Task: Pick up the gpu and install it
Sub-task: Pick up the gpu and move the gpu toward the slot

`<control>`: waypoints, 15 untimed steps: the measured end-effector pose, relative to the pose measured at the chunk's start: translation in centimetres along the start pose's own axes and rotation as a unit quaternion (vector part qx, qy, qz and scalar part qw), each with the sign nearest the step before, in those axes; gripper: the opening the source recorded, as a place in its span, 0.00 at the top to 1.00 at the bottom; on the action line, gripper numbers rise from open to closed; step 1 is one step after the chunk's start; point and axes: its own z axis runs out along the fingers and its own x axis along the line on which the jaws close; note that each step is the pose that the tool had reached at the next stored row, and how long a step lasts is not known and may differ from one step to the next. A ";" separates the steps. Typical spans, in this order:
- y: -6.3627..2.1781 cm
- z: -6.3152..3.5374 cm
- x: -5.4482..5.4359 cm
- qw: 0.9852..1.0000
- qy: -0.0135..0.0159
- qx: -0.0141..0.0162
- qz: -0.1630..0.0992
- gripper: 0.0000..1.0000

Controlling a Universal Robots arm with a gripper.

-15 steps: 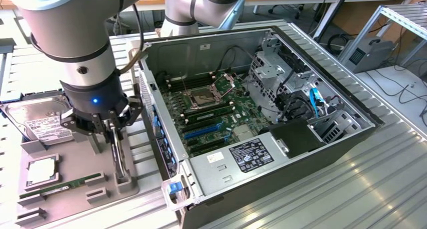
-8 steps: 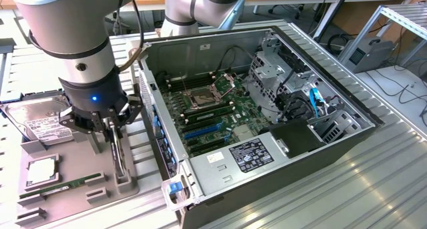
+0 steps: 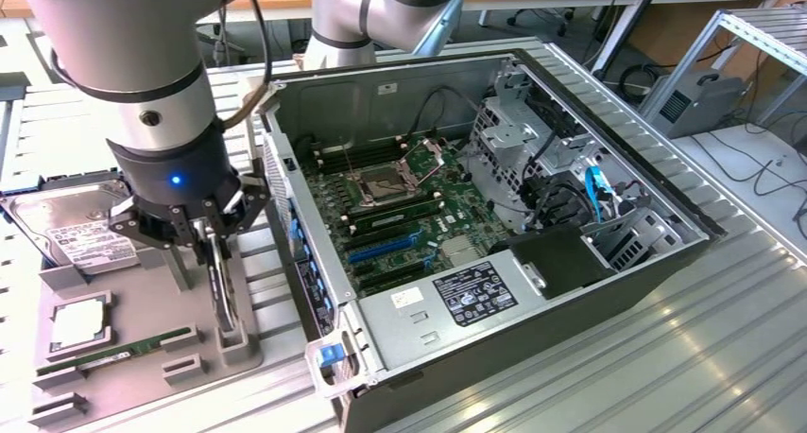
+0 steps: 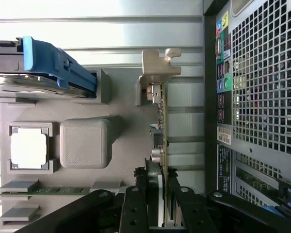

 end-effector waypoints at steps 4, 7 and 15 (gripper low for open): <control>0.00 -0.28 0.0 1.000 0.000 0.000 0.000 0.73; 0.01 -0.47 0.0 1.000 0.000 0.000 0.000 0.73; 0.02 -1.04 0.0 1.000 0.000 0.000 0.000 0.73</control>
